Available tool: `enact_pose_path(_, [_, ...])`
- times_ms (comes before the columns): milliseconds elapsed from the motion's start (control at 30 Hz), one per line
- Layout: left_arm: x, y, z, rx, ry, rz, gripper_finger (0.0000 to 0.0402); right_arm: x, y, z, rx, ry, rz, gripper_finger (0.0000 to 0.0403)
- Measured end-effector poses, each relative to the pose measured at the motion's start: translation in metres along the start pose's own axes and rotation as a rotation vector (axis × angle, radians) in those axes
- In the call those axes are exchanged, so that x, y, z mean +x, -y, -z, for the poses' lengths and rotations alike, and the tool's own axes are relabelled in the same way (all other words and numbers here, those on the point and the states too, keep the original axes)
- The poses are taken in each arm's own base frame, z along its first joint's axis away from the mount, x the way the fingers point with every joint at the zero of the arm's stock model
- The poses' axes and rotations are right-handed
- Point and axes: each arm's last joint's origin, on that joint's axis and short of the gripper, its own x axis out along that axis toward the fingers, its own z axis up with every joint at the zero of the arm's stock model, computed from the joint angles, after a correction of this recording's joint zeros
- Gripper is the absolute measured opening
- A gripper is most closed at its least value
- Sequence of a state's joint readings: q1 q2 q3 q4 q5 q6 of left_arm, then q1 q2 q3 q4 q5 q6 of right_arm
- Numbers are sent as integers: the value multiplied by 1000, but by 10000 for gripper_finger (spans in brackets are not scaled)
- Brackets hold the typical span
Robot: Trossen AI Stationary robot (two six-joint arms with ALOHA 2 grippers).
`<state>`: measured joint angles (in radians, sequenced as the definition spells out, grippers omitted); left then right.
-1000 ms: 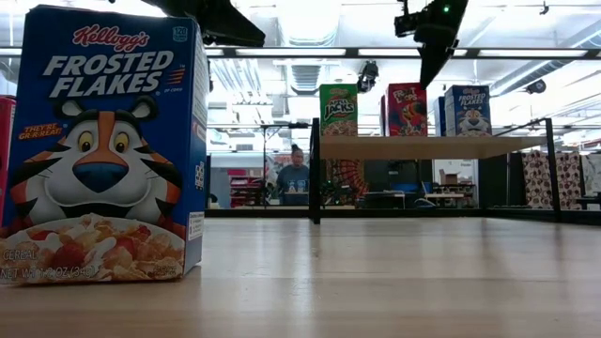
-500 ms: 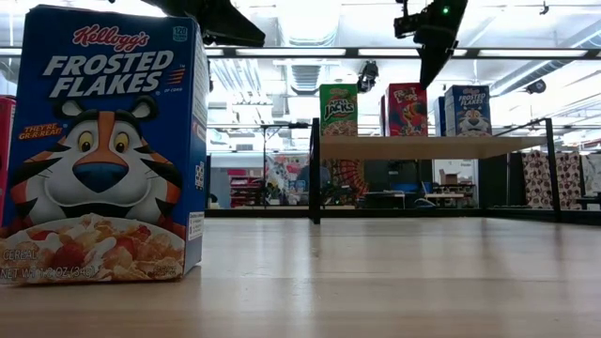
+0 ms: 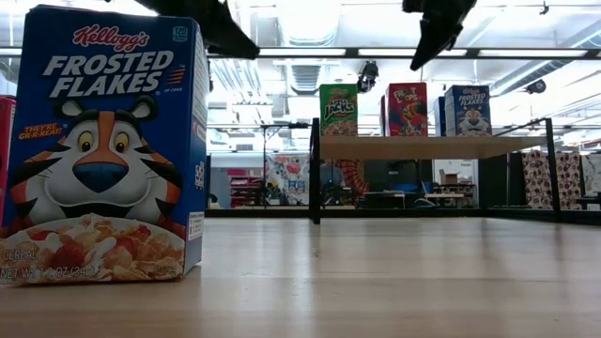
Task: Stack cereal on shelf
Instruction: Put the top green cereal box on the shelf aligned with other green cereal boxes
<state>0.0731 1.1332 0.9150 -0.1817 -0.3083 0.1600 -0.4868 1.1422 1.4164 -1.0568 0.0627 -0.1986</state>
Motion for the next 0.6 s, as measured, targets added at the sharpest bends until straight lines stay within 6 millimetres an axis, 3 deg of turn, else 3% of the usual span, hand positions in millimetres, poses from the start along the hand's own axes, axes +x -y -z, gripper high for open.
enact_pose_path(333, [-3, -9, 11, -151, -178, -156, 191, 14, -28, 41, -43, 313, -20, 12])
enact_pose_path(600, [-5, -26, 22, -299, -354, -238, 191, 26, -48, 62, -75, 500, -64, 12])
